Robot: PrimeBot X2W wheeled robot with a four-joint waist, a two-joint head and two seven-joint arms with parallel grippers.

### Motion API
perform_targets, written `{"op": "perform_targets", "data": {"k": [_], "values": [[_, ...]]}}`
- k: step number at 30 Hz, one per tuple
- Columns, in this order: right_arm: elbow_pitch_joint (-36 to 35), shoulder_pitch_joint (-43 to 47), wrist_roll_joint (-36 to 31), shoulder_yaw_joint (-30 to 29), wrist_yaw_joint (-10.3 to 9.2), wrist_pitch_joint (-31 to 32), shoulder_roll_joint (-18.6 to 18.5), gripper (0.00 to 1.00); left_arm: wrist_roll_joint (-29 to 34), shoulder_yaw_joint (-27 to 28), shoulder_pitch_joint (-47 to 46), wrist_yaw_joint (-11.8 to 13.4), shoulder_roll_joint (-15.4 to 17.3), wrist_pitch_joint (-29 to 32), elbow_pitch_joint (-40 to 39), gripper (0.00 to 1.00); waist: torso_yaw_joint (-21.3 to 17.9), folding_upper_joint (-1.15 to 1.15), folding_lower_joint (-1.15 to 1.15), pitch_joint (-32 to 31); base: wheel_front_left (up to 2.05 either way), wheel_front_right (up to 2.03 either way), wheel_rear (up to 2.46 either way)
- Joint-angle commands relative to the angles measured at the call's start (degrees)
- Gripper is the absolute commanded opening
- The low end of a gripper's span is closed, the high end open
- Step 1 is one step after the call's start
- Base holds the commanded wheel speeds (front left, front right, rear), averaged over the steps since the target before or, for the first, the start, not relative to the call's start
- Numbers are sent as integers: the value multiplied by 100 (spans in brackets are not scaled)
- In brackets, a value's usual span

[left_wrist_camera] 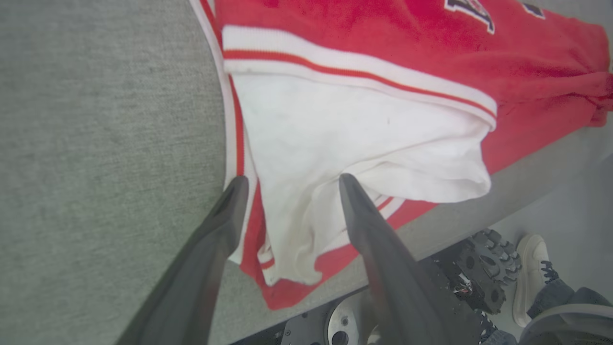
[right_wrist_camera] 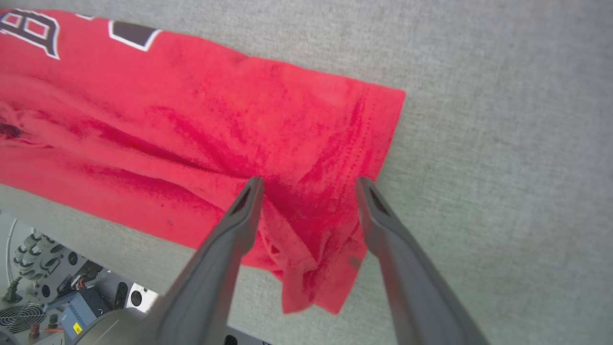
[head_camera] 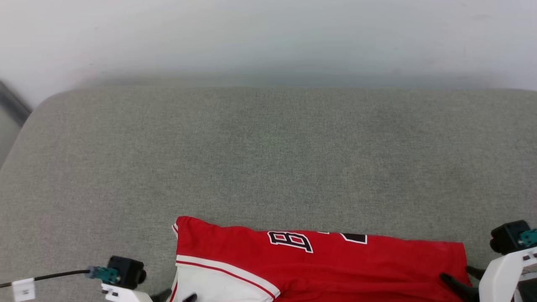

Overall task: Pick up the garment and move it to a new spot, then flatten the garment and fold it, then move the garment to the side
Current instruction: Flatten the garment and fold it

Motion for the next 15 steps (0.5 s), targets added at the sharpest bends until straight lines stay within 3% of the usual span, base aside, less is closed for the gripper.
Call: {"op": "perform_targets", "data": {"k": [1,7,15], "values": [[-167,102,81,-142,-4,-1,20,100,39,153,-62,49,-58,-271,-80,100,-5,0,0,-136,0,0,0],[-711,349,42,-841,-4,173,340,100,352,819,-101,205,-234,-1674,-353,100,-58,0,0,-273,0,0,0],[-669,549,-386,-1895,-4,239,1441,100,1282,1325,-154,571,-726,-3437,-188,100,-88,0,0,-190,0,0,0]]}}
